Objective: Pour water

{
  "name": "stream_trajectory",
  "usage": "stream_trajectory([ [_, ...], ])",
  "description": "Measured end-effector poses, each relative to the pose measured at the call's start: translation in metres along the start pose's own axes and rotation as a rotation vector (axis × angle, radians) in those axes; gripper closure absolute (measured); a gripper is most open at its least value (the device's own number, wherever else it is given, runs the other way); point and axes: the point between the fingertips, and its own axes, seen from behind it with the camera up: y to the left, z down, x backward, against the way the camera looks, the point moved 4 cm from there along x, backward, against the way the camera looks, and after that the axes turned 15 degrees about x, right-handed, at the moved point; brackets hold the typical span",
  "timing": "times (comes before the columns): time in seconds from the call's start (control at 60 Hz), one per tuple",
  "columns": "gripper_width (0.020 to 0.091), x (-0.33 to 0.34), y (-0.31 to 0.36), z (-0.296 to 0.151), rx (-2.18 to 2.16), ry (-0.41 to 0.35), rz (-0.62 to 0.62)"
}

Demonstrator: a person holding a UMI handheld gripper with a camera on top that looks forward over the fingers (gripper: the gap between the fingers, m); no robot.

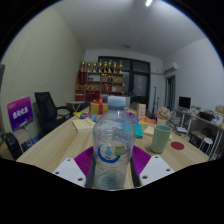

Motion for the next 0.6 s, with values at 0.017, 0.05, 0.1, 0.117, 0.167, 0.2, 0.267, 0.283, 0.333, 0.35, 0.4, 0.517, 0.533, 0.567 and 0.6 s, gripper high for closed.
stream_trajectory([
  [0.017, 0.0563, 0.000, 0.001, -0.001, 0.007, -0.005, -0.004],
  [0.05, 0.0569, -0.002, 0.003, -0.002, 0.018, -0.019, -0.019],
  [0.1, 0.0615, -0.005, 0.006, -0.003, 0.008, -0.008, -0.054],
  [0.117, 0.0615, -0.007, 0.006, -0.004, 0.001, -0.001, -0.064],
  [0.167, 0.0647, -0.014, 0.001, -0.001, -0.011, 0.021, -0.104],
  [0.2, 0.0661, -0.018, 0.002, -0.003, -0.024, 0.038, -0.138],
  [0.267, 0.0660, -0.025, 0.008, -0.022, -0.097, 0.049, -0.203],
  [0.283, 0.0662, -0.026, 0.008, -0.028, -0.115, 0.046, -0.222],
  [0.333, 0.0660, -0.035, -0.007, -0.048, -0.166, 0.017, -0.239],
  [0.35, 0.0660, -0.037, -0.007, -0.063, -0.187, 0.004, -0.233],
  [0.4, 0.0659, -0.045, -0.022, -0.097, -0.298, -0.034, -0.270],
  [0.517, 0.0660, -0.074, -0.076, -0.149, -0.739, -0.069, -0.333],
  [0.533, 0.0660, -0.077, -0.088, -0.151, -0.810, -0.063, -0.341],
  [0.567, 0.0661, -0.091, -0.103, -0.154, -0.956, -0.058, -0.359],
  [0.6, 0.0662, -0.100, -0.118, -0.152, -1.111, -0.042, -0.381],
])
